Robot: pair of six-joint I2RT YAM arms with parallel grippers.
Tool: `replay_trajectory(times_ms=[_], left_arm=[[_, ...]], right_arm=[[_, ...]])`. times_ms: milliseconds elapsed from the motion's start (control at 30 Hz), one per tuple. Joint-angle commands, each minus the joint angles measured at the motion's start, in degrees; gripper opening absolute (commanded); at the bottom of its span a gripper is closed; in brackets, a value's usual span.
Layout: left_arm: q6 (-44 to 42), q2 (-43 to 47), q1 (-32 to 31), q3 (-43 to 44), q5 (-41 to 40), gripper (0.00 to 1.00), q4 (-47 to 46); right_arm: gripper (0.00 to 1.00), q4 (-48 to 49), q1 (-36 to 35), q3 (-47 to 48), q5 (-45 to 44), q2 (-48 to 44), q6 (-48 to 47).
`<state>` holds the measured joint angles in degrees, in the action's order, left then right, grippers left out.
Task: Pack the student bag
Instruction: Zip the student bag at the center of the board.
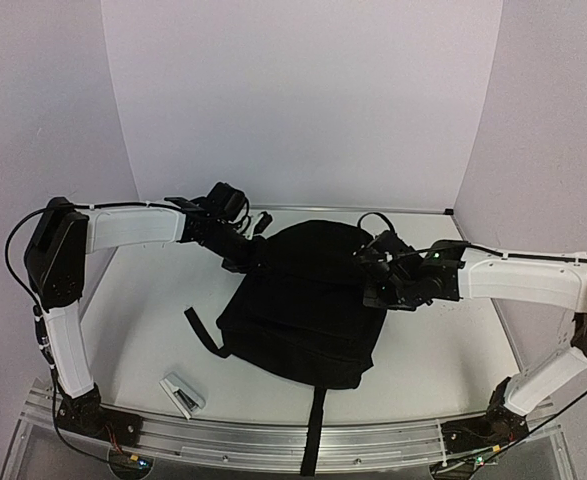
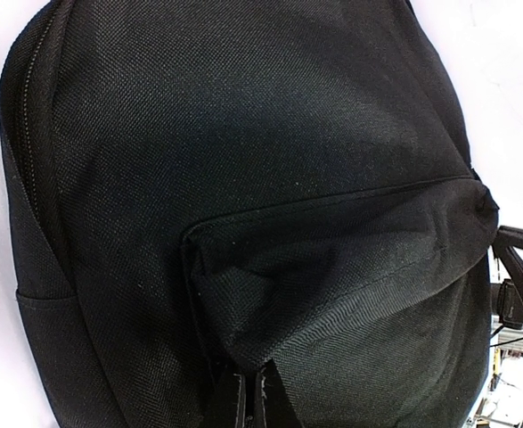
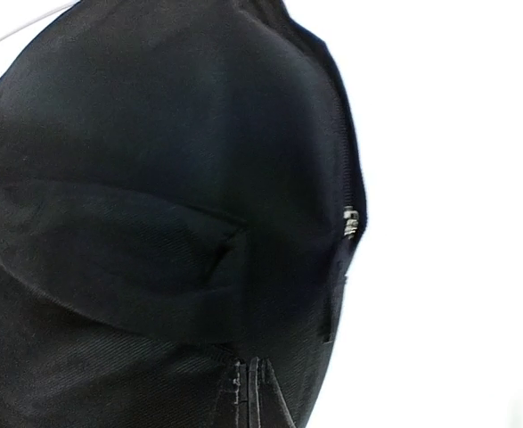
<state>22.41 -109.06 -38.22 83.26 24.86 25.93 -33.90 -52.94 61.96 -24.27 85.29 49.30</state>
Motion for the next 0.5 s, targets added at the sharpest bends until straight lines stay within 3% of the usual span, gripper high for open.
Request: replay_trajectory(times_ms=[0,100,133,267,367,467], left_arm=[[-0.3,1.9,2.4,2.0,-5.3,0.0,-0.9],[0.5,2.8,2.4,1.9,-4.5,0.03,-0.8],[1.5,3.7,2.4,1.6,-4.7,0.11,-0.8],[5.5,11.1,2.4,-3.0,-5.4,0.56,-2.3],[7.9,15.9,2.4,-5.5,-6.9,0.73,1.8],[11.4,19.8,2.4,-9.6,-6.5,0.81,5.2]], right_arm=[[0.0,-4.6,2.7,-1.1,-3.0,-2.6,0.8],[0.0,-1.8,2.7,0.3,0.6,-3.6,-4.5],[0.03,-0.9,2.7,1.0,1.6,-4.0,-6.8],[0.31,0.6,2.8,6.2,5.2,-3.2,-16.3],[0.54,1.0,2.8,10.6,7.6,-0.5,-22.5],[0.71,1.6,2.8,14.5,10.0,3.2,-28.4]])
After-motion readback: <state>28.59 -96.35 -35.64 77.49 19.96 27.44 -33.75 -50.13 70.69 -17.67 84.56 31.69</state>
